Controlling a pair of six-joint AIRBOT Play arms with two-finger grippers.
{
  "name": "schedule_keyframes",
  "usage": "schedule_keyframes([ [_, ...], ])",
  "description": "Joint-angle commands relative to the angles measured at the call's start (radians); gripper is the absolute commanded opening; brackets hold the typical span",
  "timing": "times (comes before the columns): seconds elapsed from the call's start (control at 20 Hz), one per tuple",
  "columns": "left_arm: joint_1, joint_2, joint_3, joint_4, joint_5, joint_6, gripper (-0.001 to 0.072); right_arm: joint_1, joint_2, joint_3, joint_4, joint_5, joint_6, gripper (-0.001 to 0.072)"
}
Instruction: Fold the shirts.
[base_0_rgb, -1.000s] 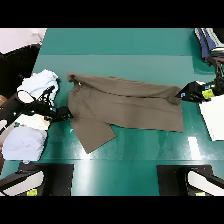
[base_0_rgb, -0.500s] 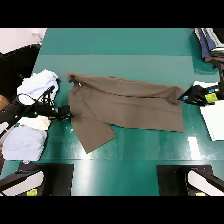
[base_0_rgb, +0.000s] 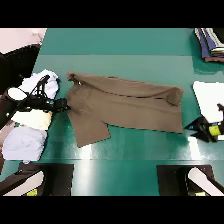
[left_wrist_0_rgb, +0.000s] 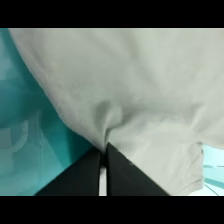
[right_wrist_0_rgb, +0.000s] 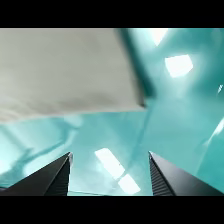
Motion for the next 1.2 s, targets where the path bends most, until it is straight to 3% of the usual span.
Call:
schedule_keyframes([
  [0.0, 0.001, 0.006, 0.006, -0.001, -0.013, 0.001, 0.0028, -0.074, -0.04, -0.145, 0.07, -0.102, -0.034, 0.0479],
  [0.15, 0.001, 0.006, 0.006, -0.001, -0.013, 0.001, 0.0028, -0.013, -0.085, -0.15, 0.193, -0.233, -0.056, 0.0437],
  [0.35, 0.001, 0.006, 0.006, -0.002, -0.012, 0.001, 0.0028, 0.134, -0.135, -0.074, 0.199, -0.345, -0.036, 0.0425],
  [0.45, 0.001, 0.006, 0.006, -0.002, -0.013, 0.0, 0.0028, 0.21, -0.16, -0.018, 0.189, -0.351, -0.037, 0.0172],
  [0.55, 0.001, 0.026, 0.006, 0.003, -0.012, -0.01, 0.0027, 0.279, -0.166, 0.037, 0.188, -0.344, -0.064, 0.0013],
  [0.7, 0.001, 0.137, 0.052, 0.071, -0.027, -0.06, 0.0027, 0.348, -0.1, 0.139, 0.188, -0.319, -0.071, 0.0015],
  [0.85, 0.002, 0.274, 0.233, 0.173, -0.113, -0.086, 0.0027, 0.36, 0.042, 0.303, 0.189, -0.289, -0.071, 0.0014],
  [1.15, 0.002, 0.365, 0.875, 0.185, -0.198, -0.092, 0.0027, 0.278, 0.277, 0.787, 0.187, -0.275, -0.07, 0.0014],
])
